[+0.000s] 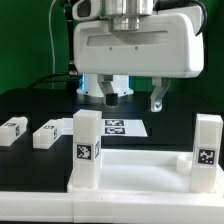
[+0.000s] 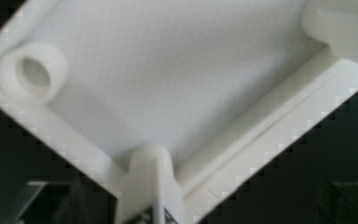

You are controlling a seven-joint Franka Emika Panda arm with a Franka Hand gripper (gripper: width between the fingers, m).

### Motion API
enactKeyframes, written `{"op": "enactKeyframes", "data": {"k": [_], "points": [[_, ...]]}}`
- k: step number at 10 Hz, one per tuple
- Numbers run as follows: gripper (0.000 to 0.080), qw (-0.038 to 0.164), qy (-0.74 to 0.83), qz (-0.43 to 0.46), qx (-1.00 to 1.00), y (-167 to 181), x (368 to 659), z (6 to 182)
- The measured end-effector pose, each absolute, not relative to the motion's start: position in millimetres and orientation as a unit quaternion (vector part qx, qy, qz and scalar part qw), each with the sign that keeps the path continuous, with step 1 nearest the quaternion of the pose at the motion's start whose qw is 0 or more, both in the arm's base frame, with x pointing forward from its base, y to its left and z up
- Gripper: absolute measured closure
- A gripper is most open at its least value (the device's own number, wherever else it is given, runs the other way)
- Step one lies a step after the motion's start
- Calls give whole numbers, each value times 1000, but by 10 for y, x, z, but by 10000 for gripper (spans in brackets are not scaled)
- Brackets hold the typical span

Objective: Assemble desk

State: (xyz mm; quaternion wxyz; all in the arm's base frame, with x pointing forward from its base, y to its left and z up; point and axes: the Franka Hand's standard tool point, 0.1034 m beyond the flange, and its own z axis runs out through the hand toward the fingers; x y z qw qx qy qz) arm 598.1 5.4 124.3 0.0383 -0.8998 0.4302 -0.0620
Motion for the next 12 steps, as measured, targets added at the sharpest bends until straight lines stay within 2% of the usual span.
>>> {"op": "enactKeyframes", "data": {"k": [1,2,6,7,9,12], "points": [[150,37,451,-51,-890,153,5802,1150],[150,43,454,-65,-887,157,5787,1095],[150,60,519,-53,-851,202,5772,1073],[150,68,579,-42,-811,179,5721,1029],[150,68,655,-28,-752,154,5599,872],[150,74,673,-25,-735,187,5614,883]]}}
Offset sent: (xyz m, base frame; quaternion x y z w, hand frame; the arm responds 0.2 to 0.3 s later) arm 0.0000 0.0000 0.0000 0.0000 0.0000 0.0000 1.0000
